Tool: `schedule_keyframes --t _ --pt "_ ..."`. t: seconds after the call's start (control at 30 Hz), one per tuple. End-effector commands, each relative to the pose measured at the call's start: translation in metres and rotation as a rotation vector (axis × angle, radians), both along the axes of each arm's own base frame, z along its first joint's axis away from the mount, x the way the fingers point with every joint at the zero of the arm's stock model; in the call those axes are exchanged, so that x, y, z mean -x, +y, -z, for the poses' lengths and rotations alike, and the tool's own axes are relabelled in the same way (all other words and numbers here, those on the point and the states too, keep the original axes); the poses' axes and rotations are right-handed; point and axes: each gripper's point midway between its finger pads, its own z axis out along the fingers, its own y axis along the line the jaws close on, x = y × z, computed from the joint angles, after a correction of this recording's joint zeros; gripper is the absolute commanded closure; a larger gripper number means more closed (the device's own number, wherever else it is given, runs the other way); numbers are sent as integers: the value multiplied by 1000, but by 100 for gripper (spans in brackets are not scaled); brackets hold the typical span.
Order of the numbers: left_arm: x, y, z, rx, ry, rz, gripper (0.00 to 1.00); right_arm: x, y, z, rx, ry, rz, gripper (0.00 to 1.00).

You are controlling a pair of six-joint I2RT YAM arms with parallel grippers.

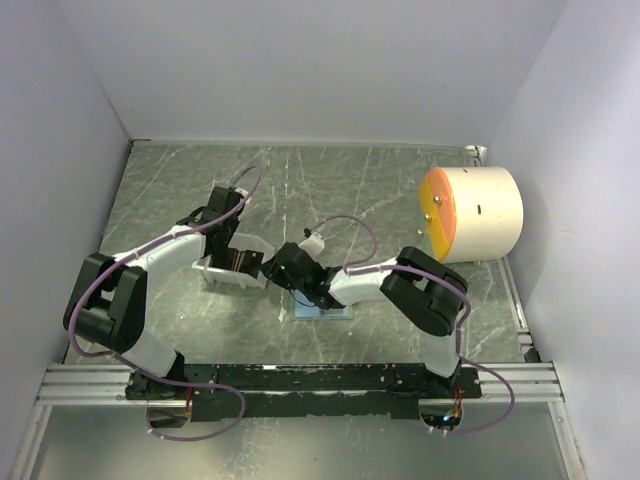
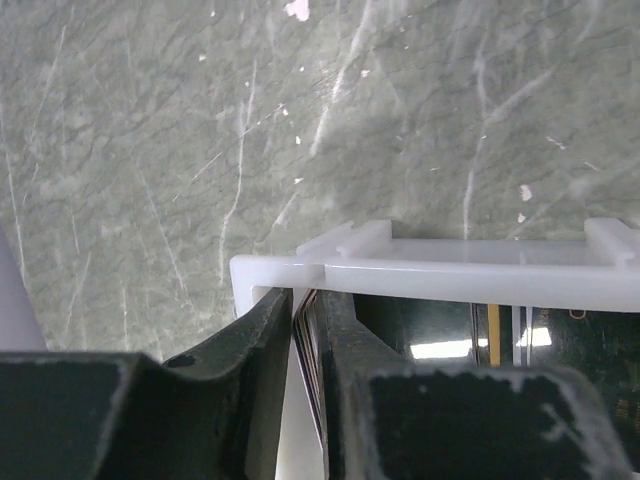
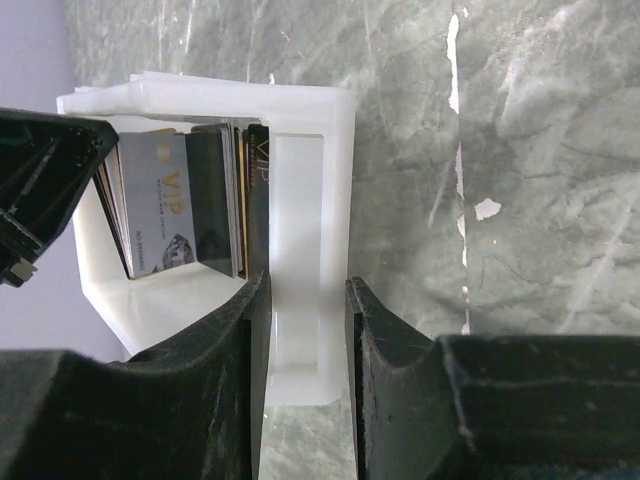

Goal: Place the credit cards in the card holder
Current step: Pick up the credit card from the storage box.

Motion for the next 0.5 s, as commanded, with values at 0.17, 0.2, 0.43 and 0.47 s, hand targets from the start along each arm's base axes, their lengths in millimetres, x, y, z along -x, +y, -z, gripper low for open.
schedule_keyframes --t 0.17,0.2,0.43,0.47 --pt "-11 -25 -16 90 -22 212 80 12 -7 11 112 -15 -119 65" --pt "-11 -26 -17 94 -28 220 79 10 -5 10 120 -22 -136 61" --pt "-11 -31 -17 95 -34 276 79 -27 -17 -21 234 -134 -222 40" --pt "-11 -31 -16 96 -33 278 79 -32 -20 -24 254 -159 -253 39"
